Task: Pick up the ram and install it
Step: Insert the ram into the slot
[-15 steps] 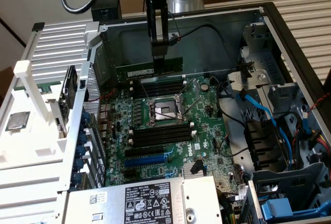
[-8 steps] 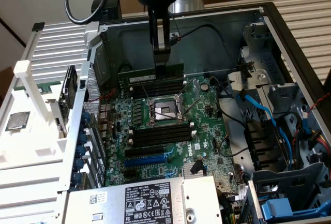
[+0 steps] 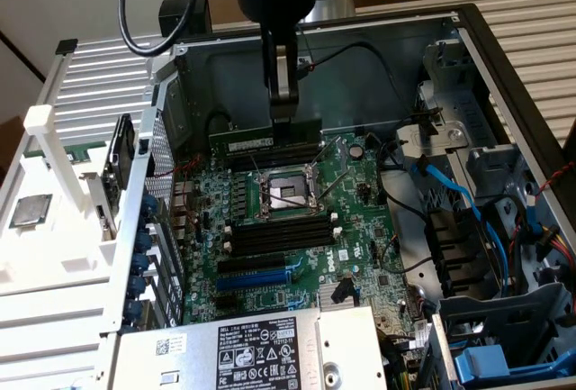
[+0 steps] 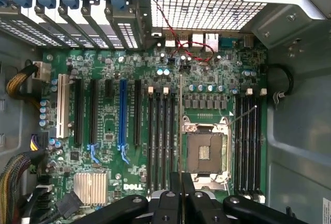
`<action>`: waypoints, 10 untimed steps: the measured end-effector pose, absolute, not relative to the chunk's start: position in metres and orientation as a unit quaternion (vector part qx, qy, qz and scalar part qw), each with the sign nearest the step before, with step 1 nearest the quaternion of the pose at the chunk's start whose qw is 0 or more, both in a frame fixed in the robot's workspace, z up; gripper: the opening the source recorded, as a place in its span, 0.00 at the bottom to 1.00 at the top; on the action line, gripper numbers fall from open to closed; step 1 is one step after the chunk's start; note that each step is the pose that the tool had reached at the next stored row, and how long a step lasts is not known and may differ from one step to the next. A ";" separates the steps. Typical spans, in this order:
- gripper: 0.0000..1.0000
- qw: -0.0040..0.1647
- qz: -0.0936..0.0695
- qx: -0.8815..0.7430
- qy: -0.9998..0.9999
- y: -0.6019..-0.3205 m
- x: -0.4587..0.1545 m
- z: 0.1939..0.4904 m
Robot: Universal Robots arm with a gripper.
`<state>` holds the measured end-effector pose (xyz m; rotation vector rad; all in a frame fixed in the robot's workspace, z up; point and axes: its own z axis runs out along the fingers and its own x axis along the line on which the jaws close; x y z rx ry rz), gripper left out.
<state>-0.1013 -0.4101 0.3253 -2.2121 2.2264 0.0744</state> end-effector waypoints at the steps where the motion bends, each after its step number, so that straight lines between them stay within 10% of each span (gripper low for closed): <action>1: 0.12 0.001 0.024 -0.703 0.711 -0.410 -0.101 0.325; 10: 0.12 0.001 0.022 -0.690 0.723 -0.410 -0.098 0.317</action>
